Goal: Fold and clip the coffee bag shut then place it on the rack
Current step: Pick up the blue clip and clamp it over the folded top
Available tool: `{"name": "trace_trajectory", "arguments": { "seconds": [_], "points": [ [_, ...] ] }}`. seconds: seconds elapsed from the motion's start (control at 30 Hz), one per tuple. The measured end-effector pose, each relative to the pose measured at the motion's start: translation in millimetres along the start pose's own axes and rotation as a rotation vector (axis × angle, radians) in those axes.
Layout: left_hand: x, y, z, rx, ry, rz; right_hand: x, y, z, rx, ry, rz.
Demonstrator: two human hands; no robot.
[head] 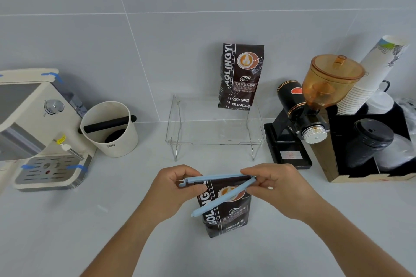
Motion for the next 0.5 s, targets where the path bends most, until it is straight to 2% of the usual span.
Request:
{"name": "trace_trajectory", "arguments": {
  "seconds": [0.2, 0.5],
  "points": [
    [2.0, 0.8, -7.6, 0.059, -0.014, 0.037, -1.6, -1.4, 4.7, -0.081, -0.078, -0.014],
    [-0.1, -0.8, -8.6, 0.087, -0.017, 0.032, 6.5, -3.7, 5.4, -0.168, -0.092, 0.01]
  ]
}}
Point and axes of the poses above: each hand's wrist, its own x-axis towards the middle knuckle, its own y-axis out of the palm, z = x × y, the point moved 3 cm from there along x, towards the middle knuckle, and after that the axes turned 12 degrees about -z, right-handed, at the moved point
